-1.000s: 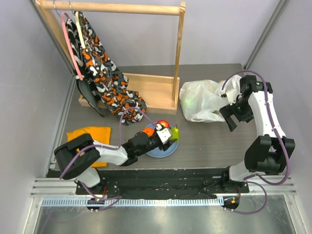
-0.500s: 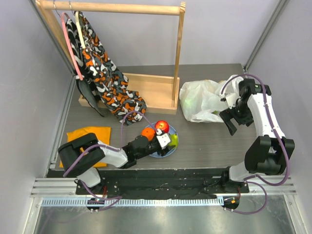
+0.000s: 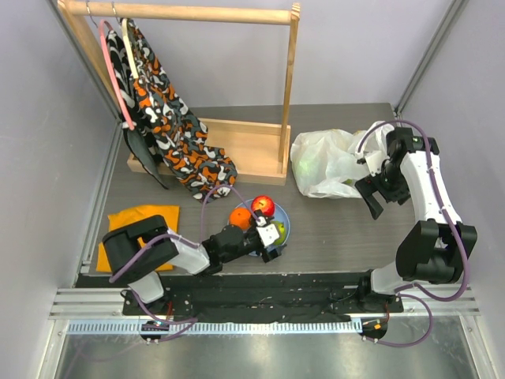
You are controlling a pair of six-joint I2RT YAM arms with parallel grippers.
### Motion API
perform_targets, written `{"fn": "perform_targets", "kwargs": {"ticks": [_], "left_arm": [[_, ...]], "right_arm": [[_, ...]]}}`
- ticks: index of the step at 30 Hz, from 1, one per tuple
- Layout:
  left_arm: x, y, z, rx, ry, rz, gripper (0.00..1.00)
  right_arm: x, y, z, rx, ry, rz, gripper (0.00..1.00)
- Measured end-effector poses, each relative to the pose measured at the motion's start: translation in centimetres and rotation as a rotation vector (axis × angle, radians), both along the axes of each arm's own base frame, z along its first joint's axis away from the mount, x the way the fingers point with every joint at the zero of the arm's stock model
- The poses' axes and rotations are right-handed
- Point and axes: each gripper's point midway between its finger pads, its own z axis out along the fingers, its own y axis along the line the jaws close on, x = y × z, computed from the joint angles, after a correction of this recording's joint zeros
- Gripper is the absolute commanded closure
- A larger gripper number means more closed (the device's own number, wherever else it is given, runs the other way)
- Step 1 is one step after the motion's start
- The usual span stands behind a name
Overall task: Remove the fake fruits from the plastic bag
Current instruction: Adjust the fake fruit on the plate, then adjust the plastic bag at the center of the board.
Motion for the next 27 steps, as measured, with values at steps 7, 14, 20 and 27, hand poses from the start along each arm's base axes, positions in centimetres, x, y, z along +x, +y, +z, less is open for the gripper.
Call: {"fn": "perform_targets", "kwargs": {"ticks": [7,14,20,27], "left_arm": [[-2.4,0.3,1.0,0.015,-0.069,-0.051,0.00],[-2.2,-1.6,8.4,-0.046,-0.082,-0.080,0.00],[-1.0,-4.9,22.4,-0.153,-0.044,-0.067,0.00],[0.0,-7.5,27.7,-0.103,0.061,-0.069,0.01]], "right_arm": [[1.1,0.1,1.4,0.008,-0.052,0.003,0.01],[4.2,0.7,5.5,0.044,-0.217,0.021,0.00],[6.5,1.9,9.4,0.109,-0.362,0.045,0.00],[6.1,4.3,9.7,0.257,-0.387,0.065,0.01]]}}
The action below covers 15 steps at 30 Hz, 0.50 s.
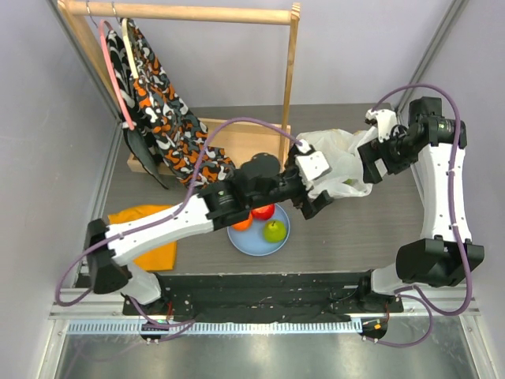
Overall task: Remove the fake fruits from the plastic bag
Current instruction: Adjust the plastic bag at the center of the board.
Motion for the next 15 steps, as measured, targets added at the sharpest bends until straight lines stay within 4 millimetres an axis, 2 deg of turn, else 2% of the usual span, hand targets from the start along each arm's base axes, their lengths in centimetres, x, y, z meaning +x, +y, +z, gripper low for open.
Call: {"fn": "perform_targets", "kwargs": {"ticks": [2,5,7,9,12,15], "left_arm": [[0.7,-1.5,-2.1,0.070,0.020,-0.017,0.01],[1.3,-3.1,-7.1,0.201,0.027,-0.062,0.03],[1.9,-4.2,-10.4,0.287,0.041,-0.094,0.04],[2.8,-5.9,-12.4,0.344,0.042,-0.117,0.06],[4.1,-8.3,-13.2,0.372,0.014,-0.133,0.09],[5.3,-10.2,-12.9,0.377,-0.034,-0.144,0.12]], "right_arm": [[0.1,0.3,0.1,0.023,-0.004,0.005,0.00],[0.5,0.1,1.1,0.039,-0.022,-0.044,0.00],[1.6,-1.4,2.8,0.053,-0.067,-0.129,0.00],[3.0,-4.0,4.5,0.067,-0.127,-0.238,0.00],[4.4,-7.3,5.3,0.075,-0.158,-0.351,0.00],[5.3,-9.2,4.1,0.092,-0.126,-0.398,0.00]]}}
